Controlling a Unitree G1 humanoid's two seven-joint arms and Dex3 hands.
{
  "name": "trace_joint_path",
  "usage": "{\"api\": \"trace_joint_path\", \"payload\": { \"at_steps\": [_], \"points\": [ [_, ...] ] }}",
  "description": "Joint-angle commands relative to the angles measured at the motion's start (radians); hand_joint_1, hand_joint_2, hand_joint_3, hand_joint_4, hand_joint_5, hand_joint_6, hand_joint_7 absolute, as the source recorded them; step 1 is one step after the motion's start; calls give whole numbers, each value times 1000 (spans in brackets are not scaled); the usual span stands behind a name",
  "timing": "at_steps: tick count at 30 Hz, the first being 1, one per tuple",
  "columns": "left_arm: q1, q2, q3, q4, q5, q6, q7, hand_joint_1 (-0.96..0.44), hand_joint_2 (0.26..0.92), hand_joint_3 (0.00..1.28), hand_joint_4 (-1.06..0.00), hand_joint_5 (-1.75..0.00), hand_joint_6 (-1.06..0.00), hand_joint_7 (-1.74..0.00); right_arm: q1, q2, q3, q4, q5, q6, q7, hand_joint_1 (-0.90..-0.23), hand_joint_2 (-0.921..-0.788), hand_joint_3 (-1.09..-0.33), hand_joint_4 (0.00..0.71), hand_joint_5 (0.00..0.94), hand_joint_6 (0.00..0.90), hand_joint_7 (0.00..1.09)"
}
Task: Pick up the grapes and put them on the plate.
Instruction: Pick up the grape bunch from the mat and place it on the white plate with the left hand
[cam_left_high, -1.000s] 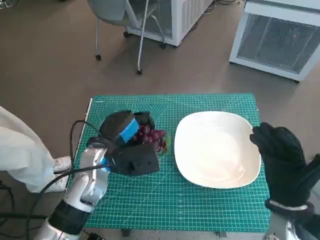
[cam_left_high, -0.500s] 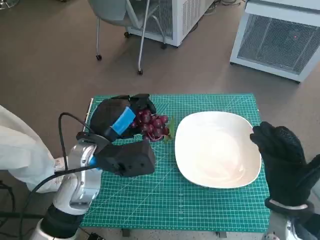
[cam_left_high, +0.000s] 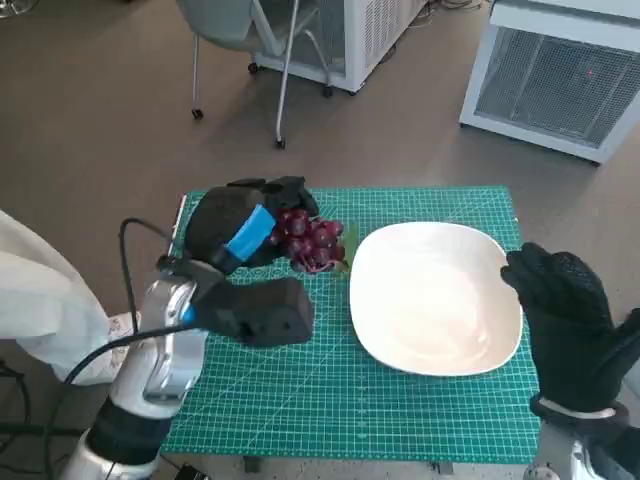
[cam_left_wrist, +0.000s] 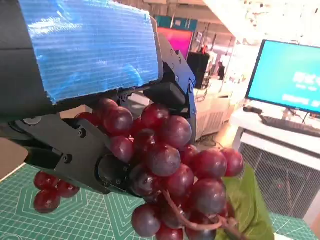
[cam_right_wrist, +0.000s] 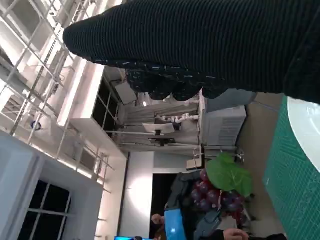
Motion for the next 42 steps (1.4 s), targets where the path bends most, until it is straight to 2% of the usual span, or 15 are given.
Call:
{"api": "trace_joint_path", "payload": {
  "at_steps": [1, 6, 12, 15, 17, 19, 22, 23, 25, 29, 32, 37, 42],
  "points": [
    [-64, -45, -38, 21, 2, 2, -21, 3, 905, 14, -825, -1042, -680, -1089, 17, 4, -2, 6, -1, 4, 0, -338, -921, -559, 498, 575, 263, 901],
    [-116, -98, -86, 24, 20, 13, -43, 2, 912, 13, -805, -1060, -666, -1107, 25, 9, 1, -6, -5, 3, -7, -337, -921, -559, 505, 577, 267, 902],
    [-174, -143, -133, 38, 35, -11, -43, 3, 894, 62, -733, -1209, -719, -990, 32, 11, -1, -10, -5, -1, -7, -337, -921, -558, 509, 575, 268, 897],
    [-219, -173, -158, 76, 39, -29, -36, 3, 784, 302, -672, -1260, -676, -1127, 38, 14, -2, -14, -5, -6, -7, -336, -921, -558, 510, 574, 268, 894],
    [-246, -191, -170, 110, 36, -48, -30, 4, 701, 468, -645, -1351, -673, -1126, 42, 15, -2, -14, -4, -9, -5, -336, -921, -558, 511, 573, 268, 892],
    [-273, -209, -182, 153, 34, -71, -21, 5, 645, 580, -615, -1455, -692, -1083, 45, 17, -4, -13, -2, -13, -3, -336, -921, -558, 511, 572, 269, 891],
    [-310, -235, -198, 216, 32, -107, -3, 5, 532, 814, -510, -1628, -717, -1143, 50, 19, -6, -12, 2, -18, -2, -337, -921, -557, 512, 571, 272, 889],
    [-322, -245, -203, 239, 32, -118, 4, 6, 515, 857, -486, -1666, -714, -1160, 52, 20, -7, -13, 3, -19, -3, -337, -921, -557, 512, 570, 273, 889],
    [-347, -267, -212, 291, 29, -138, 17, 7, 535, 853, -467, -1693, -670, -1183, 57, 22, -8, -18, 5, -20, -4, -337, -921, -556, 514, 570, 276, 888],
    [-389, -303, -222, 383, 21, -172, 36, 6, 647, 695, -480, -1620, -561, -1236, 65, 24, -13, -24, 12, -22, -4, -336, -921, -555, 516, 568, 279, 886],
    [-412, -324, -227, 443, 18, -198, 52, 5, 700, 609, -485, -1552, -527, -1282, 70, 26, -16, -30, 15, -21, -5, -336, -921, -554, 517, 566, 281, 881],
    [-450, -361, -239, 546, 18, -232, 79, 3, 863, 292, -542, -1375, -508, -1284, 78, 29, -21, -37, 18, -23, -9, -336, -921, -551, 522, 560, 279, 871],
    [-473, -383, -247, 614, 19, -248, 96, 2, 911, 197, -588, -1316, -480, -1281, 82, 34, -25, -38, 17, -31, -13, -336, -921, -549, 525, 554, 282, 865]
  ]
}}
